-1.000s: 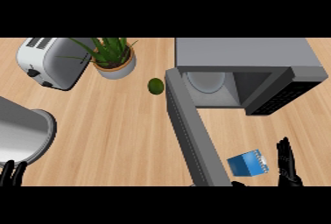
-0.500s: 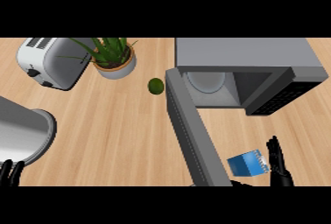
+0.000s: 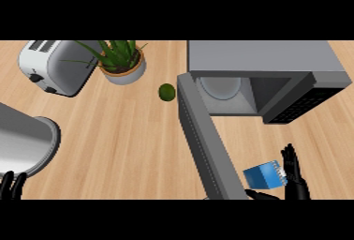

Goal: Pick up the milk, place it into the microwave and close the microwave

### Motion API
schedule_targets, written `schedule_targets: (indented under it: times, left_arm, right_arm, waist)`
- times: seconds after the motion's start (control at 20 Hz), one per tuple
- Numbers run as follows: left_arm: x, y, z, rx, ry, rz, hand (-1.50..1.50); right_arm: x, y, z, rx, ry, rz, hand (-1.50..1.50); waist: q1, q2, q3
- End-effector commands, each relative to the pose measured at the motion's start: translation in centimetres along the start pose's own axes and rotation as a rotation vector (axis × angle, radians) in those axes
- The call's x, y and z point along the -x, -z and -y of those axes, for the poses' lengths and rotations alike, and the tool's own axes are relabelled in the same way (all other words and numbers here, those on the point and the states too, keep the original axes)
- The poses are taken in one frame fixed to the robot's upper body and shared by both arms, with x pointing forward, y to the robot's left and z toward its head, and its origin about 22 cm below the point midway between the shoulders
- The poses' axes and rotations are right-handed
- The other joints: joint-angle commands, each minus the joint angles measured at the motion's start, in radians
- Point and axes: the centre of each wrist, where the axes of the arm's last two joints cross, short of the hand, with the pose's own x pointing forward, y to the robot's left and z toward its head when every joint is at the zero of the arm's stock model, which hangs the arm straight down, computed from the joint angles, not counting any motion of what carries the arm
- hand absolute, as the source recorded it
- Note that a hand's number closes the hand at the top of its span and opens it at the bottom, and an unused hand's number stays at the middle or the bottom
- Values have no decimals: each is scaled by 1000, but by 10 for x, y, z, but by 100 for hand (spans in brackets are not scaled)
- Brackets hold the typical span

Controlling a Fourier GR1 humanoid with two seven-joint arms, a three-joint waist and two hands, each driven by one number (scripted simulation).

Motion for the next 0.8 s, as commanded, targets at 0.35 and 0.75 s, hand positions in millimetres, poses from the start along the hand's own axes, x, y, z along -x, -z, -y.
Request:
schedule_targets:
  times: [0.35, 0.75]
  left_arm:
    - [-15, 4, -10, 8, 0, -7, -150]
    - [-27, -2, 10, -22, 9, -1, -150]
  right_arm:
    - [5, 24, -4, -9, 223, 55, 150]
    - [4, -2, -39, -16, 341, 111, 150]
  waist:
    - [-1, 1, 0]
    - [-1, -1, 0]
